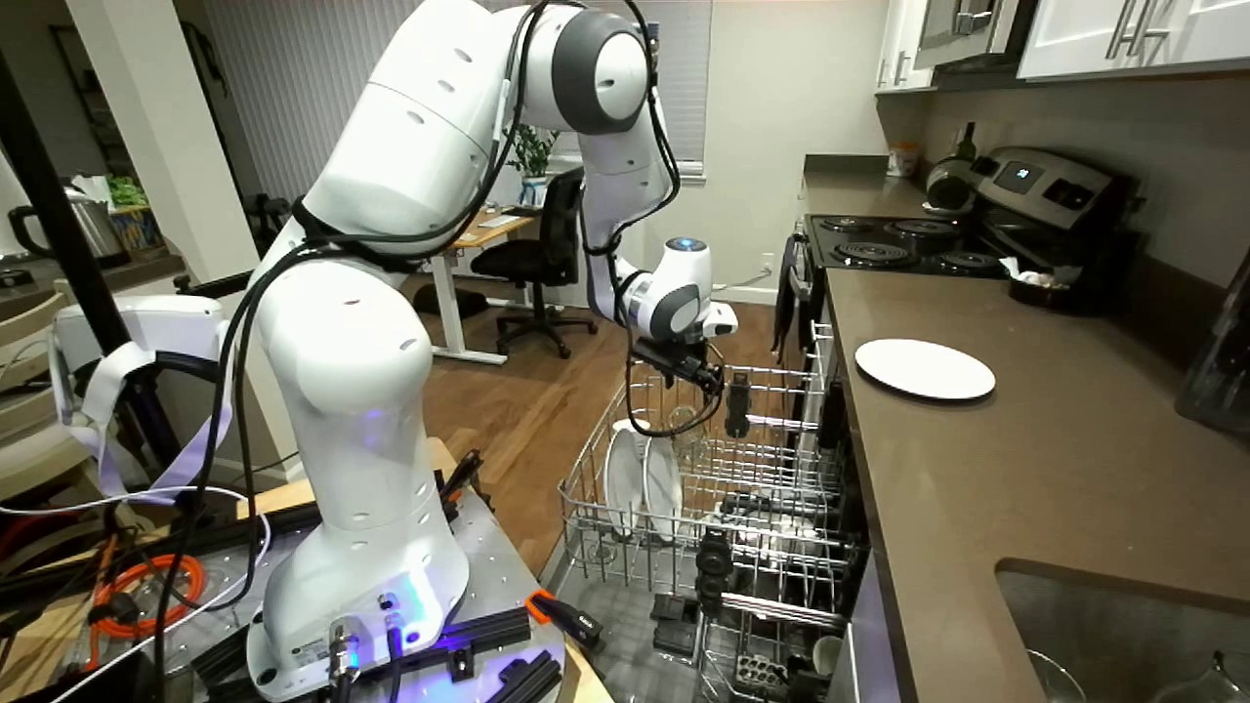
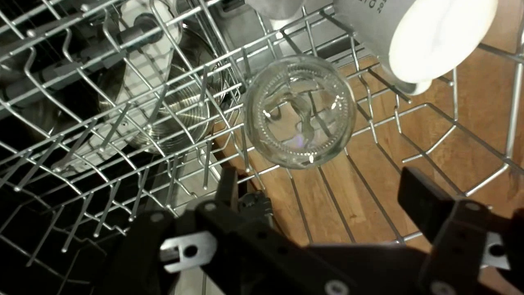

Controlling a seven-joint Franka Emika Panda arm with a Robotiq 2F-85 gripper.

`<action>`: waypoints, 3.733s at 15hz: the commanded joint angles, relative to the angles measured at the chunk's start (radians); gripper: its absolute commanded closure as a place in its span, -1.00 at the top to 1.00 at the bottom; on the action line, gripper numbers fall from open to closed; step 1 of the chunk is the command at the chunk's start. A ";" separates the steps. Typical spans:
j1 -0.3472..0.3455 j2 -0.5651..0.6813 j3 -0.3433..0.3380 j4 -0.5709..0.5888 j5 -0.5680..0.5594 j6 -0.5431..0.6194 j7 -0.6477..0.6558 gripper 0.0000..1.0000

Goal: Move the glass bottle in the dishwasher towards you

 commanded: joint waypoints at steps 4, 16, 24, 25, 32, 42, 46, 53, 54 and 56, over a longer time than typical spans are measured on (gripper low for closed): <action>-0.116 0.123 0.088 0.052 0.004 0.077 -0.087 1.00; -0.099 0.283 0.080 0.101 -0.077 0.265 -0.079 0.47; -0.028 0.218 0.009 0.087 -0.079 0.179 -0.060 0.23; -0.026 0.210 0.009 0.086 -0.076 0.162 -0.058 0.23; -0.023 0.125 0.005 0.095 -0.067 -0.036 -0.060 0.23; 0.018 -0.025 -0.038 0.130 -0.080 -0.339 -0.052 0.23; 0.051 -0.085 -0.067 0.153 -0.096 -0.487 -0.041 0.23; 0.085 -0.180 -0.102 0.165 -0.142 -0.643 -0.015 0.23; 0.086 -0.193 -0.109 0.165 -0.156 -0.656 -0.005 0.23; 0.082 -0.210 -0.117 0.169 -0.167 -0.681 0.008 0.23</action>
